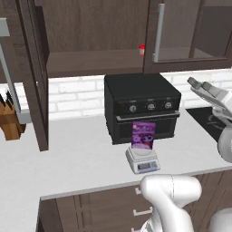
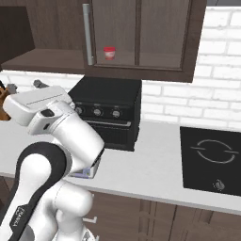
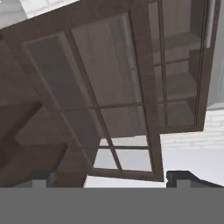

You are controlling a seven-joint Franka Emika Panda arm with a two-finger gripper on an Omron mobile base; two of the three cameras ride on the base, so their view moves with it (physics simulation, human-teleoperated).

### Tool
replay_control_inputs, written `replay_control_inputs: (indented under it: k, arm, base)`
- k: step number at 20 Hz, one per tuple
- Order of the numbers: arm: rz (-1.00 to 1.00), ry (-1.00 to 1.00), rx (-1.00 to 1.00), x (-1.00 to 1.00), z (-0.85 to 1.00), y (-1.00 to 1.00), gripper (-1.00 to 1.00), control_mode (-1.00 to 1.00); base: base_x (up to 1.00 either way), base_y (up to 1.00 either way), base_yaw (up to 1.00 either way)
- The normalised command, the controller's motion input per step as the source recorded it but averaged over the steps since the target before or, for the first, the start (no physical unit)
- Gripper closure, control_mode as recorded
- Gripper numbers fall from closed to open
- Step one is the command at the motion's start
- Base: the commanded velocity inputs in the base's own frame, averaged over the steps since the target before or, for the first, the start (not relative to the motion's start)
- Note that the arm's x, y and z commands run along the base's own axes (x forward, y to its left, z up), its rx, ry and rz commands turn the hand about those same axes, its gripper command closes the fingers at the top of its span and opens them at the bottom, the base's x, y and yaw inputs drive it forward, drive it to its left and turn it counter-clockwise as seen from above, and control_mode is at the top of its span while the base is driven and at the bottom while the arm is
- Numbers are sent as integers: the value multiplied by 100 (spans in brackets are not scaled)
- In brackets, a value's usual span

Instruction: Pick the cereal and place it on the digital scale for weighing, and close the cabinet.

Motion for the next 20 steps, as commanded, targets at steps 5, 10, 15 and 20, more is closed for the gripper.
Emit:
replay_control_inputs:
  k: [5,10,15,20]
  arm:
    - [-4,-34,9,-54,-10,100,-100,-100]
    - [-16,-6,13,-55,-40,100,-100,-100]
    - [-33,20,1,52,-43,100,-100,-100]
    - [-47,-5,9,39,-46,99,-100,-100]
  base:
    - [0,0,0]
    - [0,0,0]
    - [0,0,0]
    - [0,0,0]
